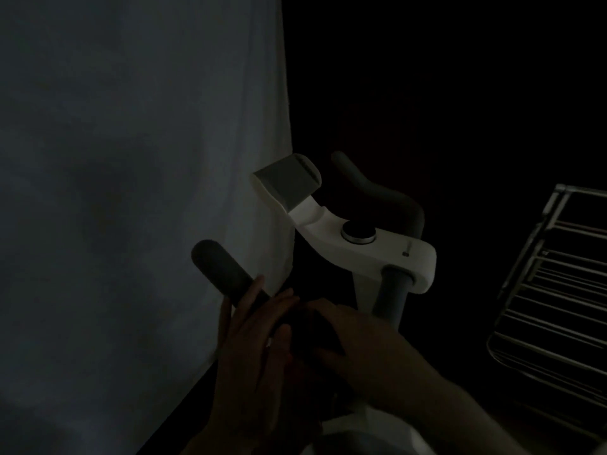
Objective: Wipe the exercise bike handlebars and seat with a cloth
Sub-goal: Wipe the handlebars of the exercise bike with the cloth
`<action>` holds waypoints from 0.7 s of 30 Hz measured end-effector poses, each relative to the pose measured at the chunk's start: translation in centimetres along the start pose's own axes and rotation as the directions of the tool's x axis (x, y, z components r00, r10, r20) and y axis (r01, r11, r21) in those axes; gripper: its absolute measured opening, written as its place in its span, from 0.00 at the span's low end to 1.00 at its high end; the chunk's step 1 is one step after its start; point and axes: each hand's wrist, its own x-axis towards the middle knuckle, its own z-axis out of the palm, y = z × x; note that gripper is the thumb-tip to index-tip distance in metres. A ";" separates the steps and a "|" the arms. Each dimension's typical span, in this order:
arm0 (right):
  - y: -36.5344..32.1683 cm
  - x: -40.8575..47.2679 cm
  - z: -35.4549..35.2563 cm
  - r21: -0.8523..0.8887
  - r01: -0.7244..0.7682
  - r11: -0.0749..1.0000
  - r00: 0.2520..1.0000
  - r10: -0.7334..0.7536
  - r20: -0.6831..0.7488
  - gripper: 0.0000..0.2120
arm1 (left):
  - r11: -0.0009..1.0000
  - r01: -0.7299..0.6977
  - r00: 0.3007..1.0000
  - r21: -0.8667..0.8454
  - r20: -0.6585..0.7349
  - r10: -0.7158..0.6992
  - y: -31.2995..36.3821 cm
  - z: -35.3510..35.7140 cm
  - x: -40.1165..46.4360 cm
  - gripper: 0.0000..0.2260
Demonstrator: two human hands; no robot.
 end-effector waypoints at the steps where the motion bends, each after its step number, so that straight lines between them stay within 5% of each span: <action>1: 1.5 -0.7 -0.3 0.000 0.003 1.000 1.000 -0.003 0.011 0.23 | 0.998 -0.049 0.997 0.043 0.062 0.046 0.0 0.0 -0.1 0.19; 4: 4.0 -2.2 0.4 -0.132 0.132 0.982 0.987 -0.143 -0.075 0.23 | 0.986 -0.099 0.979 0.130 0.189 0.074 0.9 0.0 -0.1 0.18; 10: 6.8 -1.6 -1.1 -0.062 0.249 0.966 0.966 -0.253 -0.049 0.27 | 0.993 0.083 0.983 0.088 0.158 -0.097 3.5 1.9 0.6 0.16; 13: 7.9 -1.5 -2.0 0.043 0.175 0.984 0.979 -0.170 -0.110 0.23 | 0.968 0.121 0.957 0.220 0.232 -0.172 5.3 2.4 1.2 0.18; 17: 8.1 -1.8 -0.8 0.013 0.276 0.961 0.959 -0.275 -0.062 0.23 | 0.956 0.105 0.929 0.274 0.315 -0.193 5.6 2.5 1.6 0.19; 21: 10.3 -0.9 -1.8 0.035 0.111 0.993 0.982 -0.104 -0.155 0.20 | 0.958 -0.009 0.945 0.286 0.317 -0.085 4.8 2.5 0.9 0.17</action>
